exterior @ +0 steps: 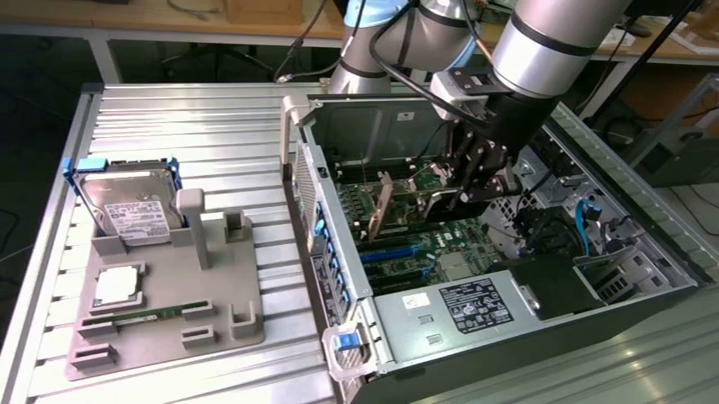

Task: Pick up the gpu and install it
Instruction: 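Insert the gpu into the slot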

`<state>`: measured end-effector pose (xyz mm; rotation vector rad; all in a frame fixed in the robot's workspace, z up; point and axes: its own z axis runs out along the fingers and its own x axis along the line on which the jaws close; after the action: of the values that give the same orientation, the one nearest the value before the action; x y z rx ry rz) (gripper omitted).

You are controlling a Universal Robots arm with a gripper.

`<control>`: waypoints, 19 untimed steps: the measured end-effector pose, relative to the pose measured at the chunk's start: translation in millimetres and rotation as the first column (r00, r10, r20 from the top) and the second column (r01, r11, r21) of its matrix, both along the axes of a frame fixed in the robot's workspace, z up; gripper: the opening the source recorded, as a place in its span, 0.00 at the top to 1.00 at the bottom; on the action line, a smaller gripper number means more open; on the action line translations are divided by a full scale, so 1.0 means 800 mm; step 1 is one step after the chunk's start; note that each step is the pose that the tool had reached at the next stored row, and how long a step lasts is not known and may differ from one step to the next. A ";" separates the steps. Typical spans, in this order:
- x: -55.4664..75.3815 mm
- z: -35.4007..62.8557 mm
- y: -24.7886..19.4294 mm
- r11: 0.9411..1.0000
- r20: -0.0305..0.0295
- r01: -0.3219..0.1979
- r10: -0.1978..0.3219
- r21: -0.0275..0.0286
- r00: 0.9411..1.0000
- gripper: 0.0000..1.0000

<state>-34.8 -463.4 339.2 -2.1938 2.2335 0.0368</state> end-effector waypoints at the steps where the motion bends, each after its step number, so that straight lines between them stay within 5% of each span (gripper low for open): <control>1: 0.000 0.000 0.0012 1.000 0.000 0.000 0.000 0.000 1.000 0.73; 19: 0.000 -0.006 0.0036 1.000 0.001 0.000 0.000 0.000 1.000 0.73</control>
<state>-35.0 -460.5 334.5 -2.1937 2.2330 0.0358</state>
